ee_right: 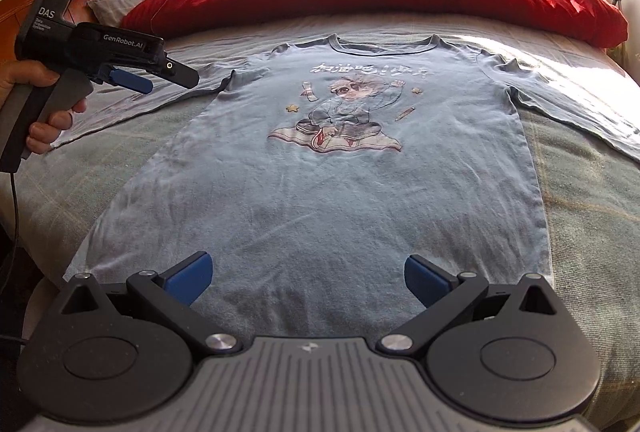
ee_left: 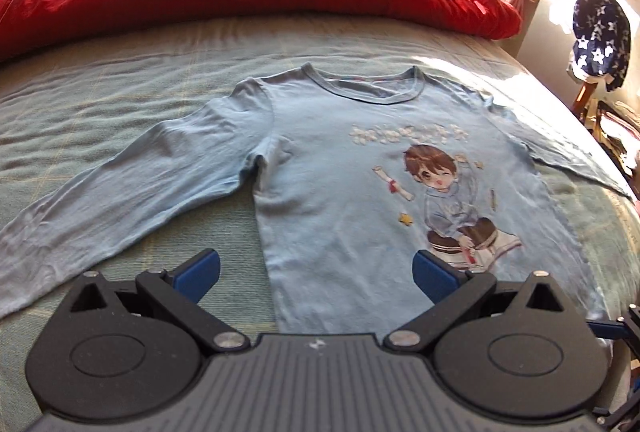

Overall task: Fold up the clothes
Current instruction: 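Lift the left gripper back from the shirt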

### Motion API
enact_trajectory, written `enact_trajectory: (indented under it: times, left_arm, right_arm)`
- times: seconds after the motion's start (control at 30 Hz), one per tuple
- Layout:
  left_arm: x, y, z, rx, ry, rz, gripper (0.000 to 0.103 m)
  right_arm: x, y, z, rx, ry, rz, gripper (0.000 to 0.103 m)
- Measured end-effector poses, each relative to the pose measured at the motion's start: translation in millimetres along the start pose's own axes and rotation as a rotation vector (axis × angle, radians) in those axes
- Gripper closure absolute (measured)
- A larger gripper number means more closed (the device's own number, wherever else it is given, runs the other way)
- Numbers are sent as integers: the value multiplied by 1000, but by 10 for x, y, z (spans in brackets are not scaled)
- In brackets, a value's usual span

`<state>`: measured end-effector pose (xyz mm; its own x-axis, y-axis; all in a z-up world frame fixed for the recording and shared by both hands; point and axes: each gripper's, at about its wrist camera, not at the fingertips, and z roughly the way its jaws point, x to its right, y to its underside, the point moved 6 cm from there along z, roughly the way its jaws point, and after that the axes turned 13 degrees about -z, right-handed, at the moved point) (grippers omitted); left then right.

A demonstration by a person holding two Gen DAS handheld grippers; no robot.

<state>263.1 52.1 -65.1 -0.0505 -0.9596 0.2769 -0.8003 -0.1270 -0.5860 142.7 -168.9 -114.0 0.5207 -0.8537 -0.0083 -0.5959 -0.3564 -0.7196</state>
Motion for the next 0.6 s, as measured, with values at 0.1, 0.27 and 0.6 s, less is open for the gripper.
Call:
enact_trajectory:
  times: [0.1, 0.27, 0.6]
  left_arm:
    - [411, 262, -11, -56, 98, 108, 1]
    - [710, 691, 148, -128, 112, 188, 1]
    - [487, 1126, 77, -148, 93, 108, 1]
  right_arm:
    - [-6, 62, 40, -23, -9, 20, 0]
    - [27, 141, 108, -49, -23, 61, 0]
    - [-19, 232, 177, -71, -17, 19, 0]
